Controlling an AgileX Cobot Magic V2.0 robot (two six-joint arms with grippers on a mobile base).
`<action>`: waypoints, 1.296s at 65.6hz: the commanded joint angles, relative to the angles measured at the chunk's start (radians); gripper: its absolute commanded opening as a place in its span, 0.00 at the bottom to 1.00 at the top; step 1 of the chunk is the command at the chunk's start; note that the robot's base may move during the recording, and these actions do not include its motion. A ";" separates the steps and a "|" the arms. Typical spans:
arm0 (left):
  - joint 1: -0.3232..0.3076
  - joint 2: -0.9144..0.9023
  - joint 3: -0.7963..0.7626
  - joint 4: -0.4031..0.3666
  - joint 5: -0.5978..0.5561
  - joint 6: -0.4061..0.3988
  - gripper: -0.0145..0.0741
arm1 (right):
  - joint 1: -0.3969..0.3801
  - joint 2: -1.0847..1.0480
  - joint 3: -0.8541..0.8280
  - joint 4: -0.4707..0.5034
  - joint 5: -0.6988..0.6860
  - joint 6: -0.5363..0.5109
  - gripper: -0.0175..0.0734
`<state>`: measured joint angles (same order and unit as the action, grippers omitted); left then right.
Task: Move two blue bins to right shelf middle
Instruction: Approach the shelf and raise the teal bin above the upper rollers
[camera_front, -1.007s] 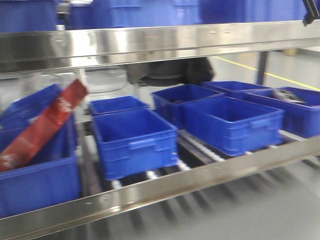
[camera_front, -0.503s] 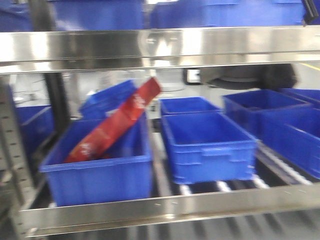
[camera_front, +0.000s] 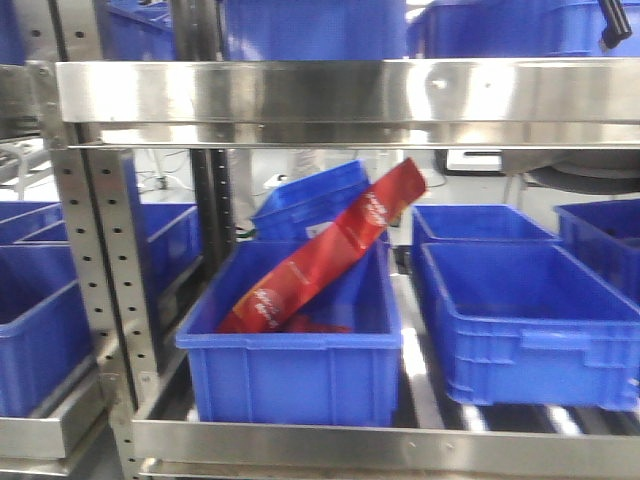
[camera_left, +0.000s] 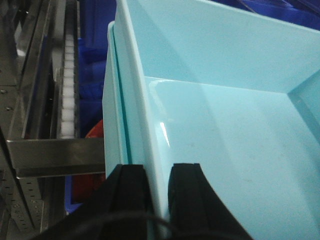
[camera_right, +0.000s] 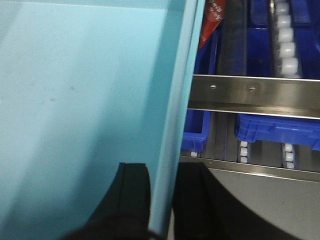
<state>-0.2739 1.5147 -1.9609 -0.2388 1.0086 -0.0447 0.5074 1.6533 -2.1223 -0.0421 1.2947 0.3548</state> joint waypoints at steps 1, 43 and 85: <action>-0.029 -0.010 -0.020 -0.263 -0.067 -0.009 0.04 | 0.023 -0.009 -0.011 0.096 -0.389 -0.030 0.02; -0.029 -0.010 -0.020 -0.247 -0.199 -0.009 0.04 | 0.023 -0.009 -0.011 0.096 -0.389 -0.030 0.02; -0.029 -0.009 -0.020 -0.247 -0.274 -0.009 0.04 | 0.023 -0.009 -0.011 0.096 -0.389 -0.030 0.02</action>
<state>-0.2756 1.5147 -1.9609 -0.3453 0.7572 -0.0447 0.5133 1.6533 -2.1223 -0.0176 1.3155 0.3653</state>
